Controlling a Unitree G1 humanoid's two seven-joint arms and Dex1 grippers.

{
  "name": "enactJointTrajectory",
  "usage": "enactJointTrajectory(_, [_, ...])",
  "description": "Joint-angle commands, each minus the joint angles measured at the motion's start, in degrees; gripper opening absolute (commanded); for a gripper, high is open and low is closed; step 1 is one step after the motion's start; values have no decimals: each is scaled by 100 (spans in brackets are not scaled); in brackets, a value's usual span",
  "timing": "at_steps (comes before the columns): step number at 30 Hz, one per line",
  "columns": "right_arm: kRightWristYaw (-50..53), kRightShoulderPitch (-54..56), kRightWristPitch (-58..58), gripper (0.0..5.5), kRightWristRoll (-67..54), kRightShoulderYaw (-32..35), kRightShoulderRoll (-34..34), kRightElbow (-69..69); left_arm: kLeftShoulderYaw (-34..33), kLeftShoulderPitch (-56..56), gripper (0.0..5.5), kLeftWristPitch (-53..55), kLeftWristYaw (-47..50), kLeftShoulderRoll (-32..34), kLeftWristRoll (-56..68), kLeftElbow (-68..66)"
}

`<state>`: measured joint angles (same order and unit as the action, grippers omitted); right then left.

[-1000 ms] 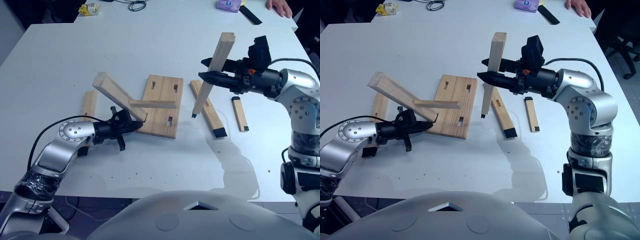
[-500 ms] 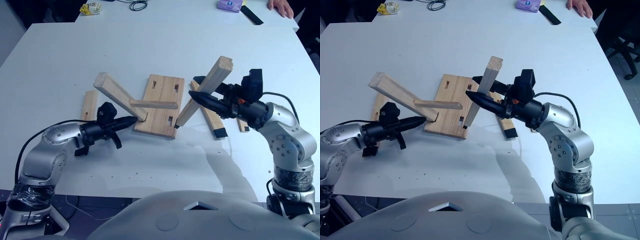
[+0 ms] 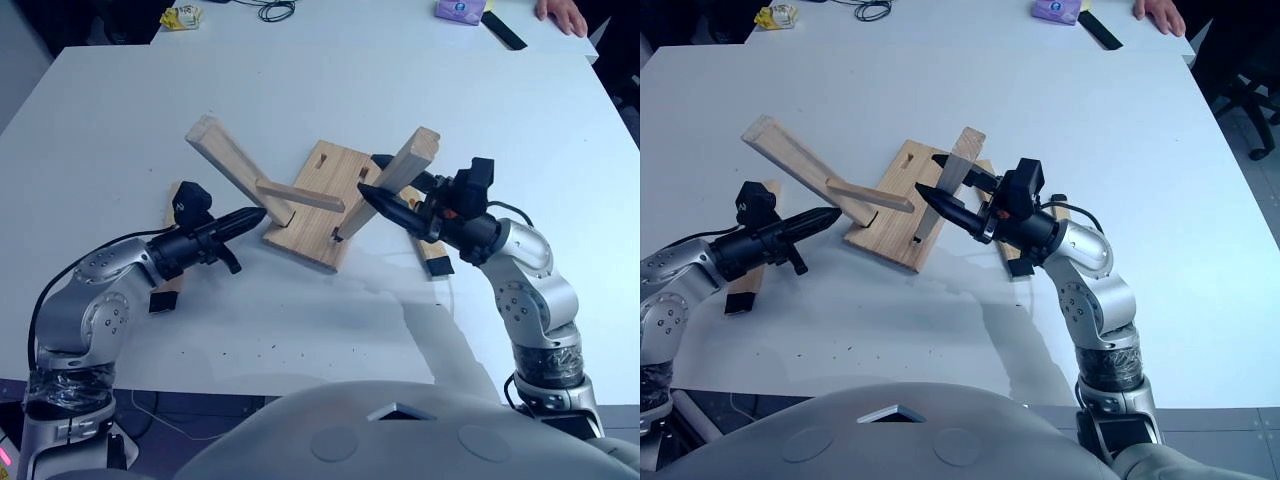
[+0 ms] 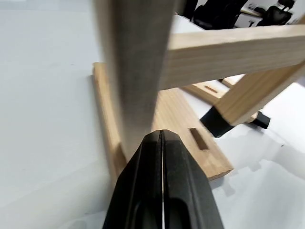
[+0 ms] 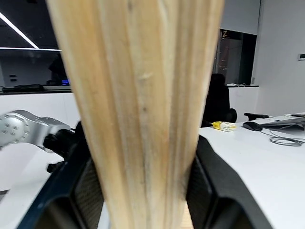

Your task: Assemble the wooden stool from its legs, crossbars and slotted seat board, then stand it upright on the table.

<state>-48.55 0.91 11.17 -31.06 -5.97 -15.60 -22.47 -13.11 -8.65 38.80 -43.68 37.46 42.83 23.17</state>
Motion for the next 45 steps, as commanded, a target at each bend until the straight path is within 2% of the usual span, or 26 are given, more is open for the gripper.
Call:
enactJointTrajectory(1, [105, -177, -236, 205, 136, -86, 78, 56, -288, -223, 0, 122, 146, -51, 217, 239])
enactJointTrajectory(8, [211, -258, -469, 205, 272, -289, 180, 141, -526, -286, 0, 157, 270, -84, 359, 185])
enactJointTrajectory(21, [253, -264, -785, 205, 457, -591, 278, 540, -545, -418, 0, 46, 358, -204, 228, -27])
enactJointTrajectory(30, [1168, -480, -709, 205, 1036, -824, 424, 285, -648, -566, 0, 21, 422, -295, 354, 201])
enactJointTrajectory(36, [1893, -629, -208, 205, 2001, -1032, 97, -9, -779, -826, 0, -3, 578, -467, 421, 510])
enactJointTrajectory(45, [1350, -528, 348, 204, 1656, -853, -704, -195, -823, -1295, 0, -222, 842, -833, 366, 832])
